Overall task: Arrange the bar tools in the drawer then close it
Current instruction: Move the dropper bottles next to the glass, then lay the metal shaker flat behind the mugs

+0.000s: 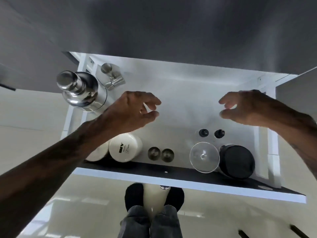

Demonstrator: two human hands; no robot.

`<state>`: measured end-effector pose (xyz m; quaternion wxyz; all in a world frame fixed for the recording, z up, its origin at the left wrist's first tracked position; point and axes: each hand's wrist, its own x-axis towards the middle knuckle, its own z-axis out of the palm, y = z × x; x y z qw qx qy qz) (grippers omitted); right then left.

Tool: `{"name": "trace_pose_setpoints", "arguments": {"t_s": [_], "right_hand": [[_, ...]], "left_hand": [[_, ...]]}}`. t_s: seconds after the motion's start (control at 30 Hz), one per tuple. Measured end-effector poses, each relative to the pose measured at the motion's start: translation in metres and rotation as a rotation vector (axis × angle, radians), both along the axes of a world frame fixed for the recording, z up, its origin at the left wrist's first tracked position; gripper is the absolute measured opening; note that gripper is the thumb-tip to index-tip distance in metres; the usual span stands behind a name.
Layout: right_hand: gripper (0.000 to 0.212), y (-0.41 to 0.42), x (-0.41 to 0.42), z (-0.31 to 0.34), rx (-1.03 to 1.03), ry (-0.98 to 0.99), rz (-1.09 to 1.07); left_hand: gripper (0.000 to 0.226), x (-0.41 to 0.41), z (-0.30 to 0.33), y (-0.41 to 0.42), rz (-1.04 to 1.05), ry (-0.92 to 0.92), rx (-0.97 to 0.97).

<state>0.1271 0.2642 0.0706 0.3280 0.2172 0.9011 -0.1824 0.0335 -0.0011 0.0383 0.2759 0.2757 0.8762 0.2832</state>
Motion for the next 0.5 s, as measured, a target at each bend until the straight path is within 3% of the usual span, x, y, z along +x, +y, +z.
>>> {"name": "trace_pose_setpoints", "arguments": {"t_s": [0.1, 0.3, 0.37, 0.5], "right_hand": [[0.028, -0.049, -0.032, -0.001, -0.161, 0.208, -0.051], [0.046, -0.168, -0.130, -0.070, -0.222, 0.476, 0.250], [0.050, -0.195, -0.154, -0.086, -0.197, 0.508, 0.293], [0.061, -0.210, -0.183, -0.137, -0.164, 0.390, 0.142]], "left_hand": [[0.022, 0.019, 0.033, -0.042, 0.164, 0.088, 0.030], [0.015, 0.098, 0.038, -0.086, 0.364, 0.101, 0.226], [0.015, 0.116, 0.031, -0.092, 0.434, 0.176, 0.291], [0.019, 0.137, 0.021, -0.108, 0.560, 0.159, 0.376]]}}
